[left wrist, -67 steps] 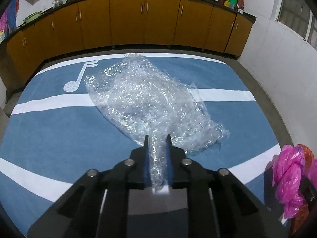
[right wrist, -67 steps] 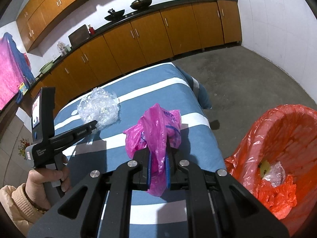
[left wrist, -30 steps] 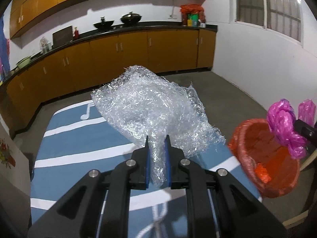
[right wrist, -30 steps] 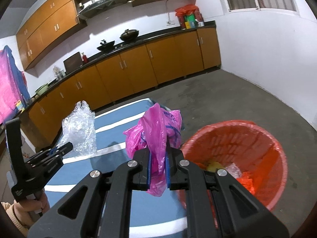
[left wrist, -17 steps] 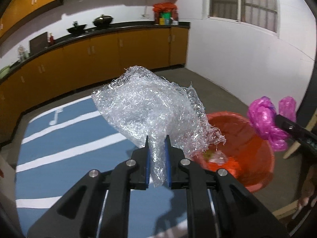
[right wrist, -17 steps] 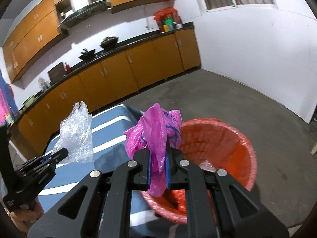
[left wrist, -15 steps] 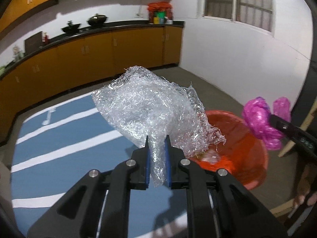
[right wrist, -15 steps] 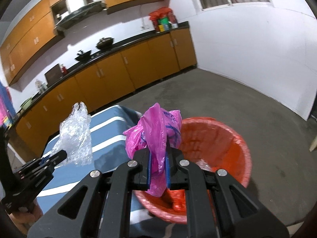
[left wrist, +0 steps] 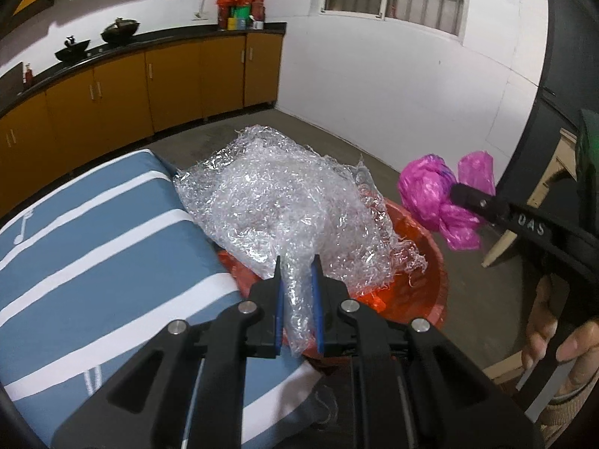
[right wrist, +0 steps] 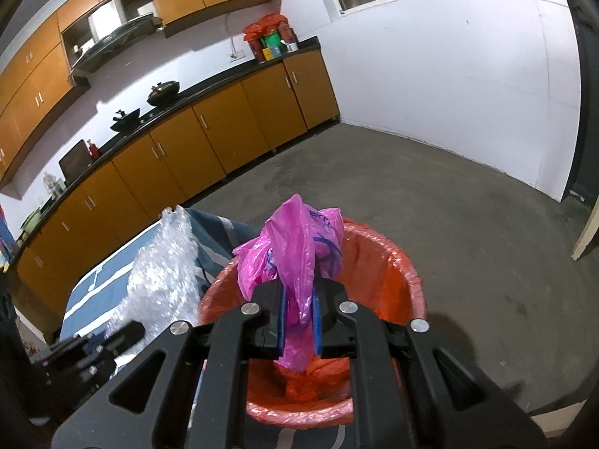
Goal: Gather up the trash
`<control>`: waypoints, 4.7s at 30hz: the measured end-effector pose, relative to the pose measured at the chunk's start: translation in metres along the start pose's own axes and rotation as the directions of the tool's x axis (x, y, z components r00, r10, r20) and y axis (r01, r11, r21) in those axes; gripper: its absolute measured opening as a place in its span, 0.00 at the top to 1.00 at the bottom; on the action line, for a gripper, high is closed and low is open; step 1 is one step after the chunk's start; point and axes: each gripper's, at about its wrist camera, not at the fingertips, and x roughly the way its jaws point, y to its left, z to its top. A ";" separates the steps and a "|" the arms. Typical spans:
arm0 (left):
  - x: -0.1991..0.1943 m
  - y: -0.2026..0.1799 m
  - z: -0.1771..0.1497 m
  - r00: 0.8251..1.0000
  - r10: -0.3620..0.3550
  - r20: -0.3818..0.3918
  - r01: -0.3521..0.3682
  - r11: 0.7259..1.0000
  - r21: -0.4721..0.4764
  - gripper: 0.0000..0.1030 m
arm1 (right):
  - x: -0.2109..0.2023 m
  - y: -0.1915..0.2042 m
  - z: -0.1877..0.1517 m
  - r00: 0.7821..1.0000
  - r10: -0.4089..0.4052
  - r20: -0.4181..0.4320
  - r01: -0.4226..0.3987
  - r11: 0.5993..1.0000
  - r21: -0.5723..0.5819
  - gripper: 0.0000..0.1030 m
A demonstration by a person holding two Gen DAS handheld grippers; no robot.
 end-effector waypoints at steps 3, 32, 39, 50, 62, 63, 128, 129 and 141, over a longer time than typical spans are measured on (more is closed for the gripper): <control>0.009 -0.004 0.002 1.000 -0.019 -0.011 0.019 1.000 0.003 0.87 | 0.002 -0.003 0.001 1.000 -0.001 -0.001 0.001 1.000 0.014 0.89; -0.015 0.031 -0.007 0.996 0.072 0.048 -0.069 0.995 -0.071 0.47 | -0.045 0.003 -0.012 0.988 -0.064 0.141 0.073 0.995 -0.060 0.09; -0.081 0.046 -0.023 0.957 0.229 0.178 -0.213 0.972 -0.102 0.15 | -0.081 0.039 -0.035 0.959 -0.100 0.264 0.153 0.969 -0.192 0.02; -0.160 0.058 -0.069 0.845 0.467 0.261 -0.433 0.884 -0.178 0.04 | -0.111 0.082 -0.074 0.951 -0.158 0.266 0.231 0.933 -0.274 0.02; -0.212 0.062 -0.106 0.797 0.543 0.263 -0.479 0.835 -0.272 0.04 | -0.133 0.099 -0.098 0.970 -0.085 0.227 0.151 0.944 -0.292 0.02; -0.216 0.061 -0.109 0.792 0.550 0.265 -0.485 0.830 -0.274 0.04 | -0.135 0.100 -0.102 0.973 -0.080 0.218 0.143 0.946 -0.290 0.02; -0.259 0.031 -0.175 0.767 0.593 0.245 -0.503 0.793 -0.345 0.04 | -0.176 0.117 -0.150 0.970 -0.044 0.237 0.126 0.930 -0.345 0.02; -0.259 0.032 -0.173 0.768 0.592 0.244 -0.502 0.793 -0.344 0.04 | -0.176 0.117 -0.150 0.970 -0.045 0.237 0.127 0.930 -0.344 0.02; -0.256 0.031 -0.173 0.778 0.581 0.239 -0.494 0.801 -0.338 0.04 | -0.176 0.115 -0.150 0.970 -0.053 0.236 0.132 0.933 -0.334 0.02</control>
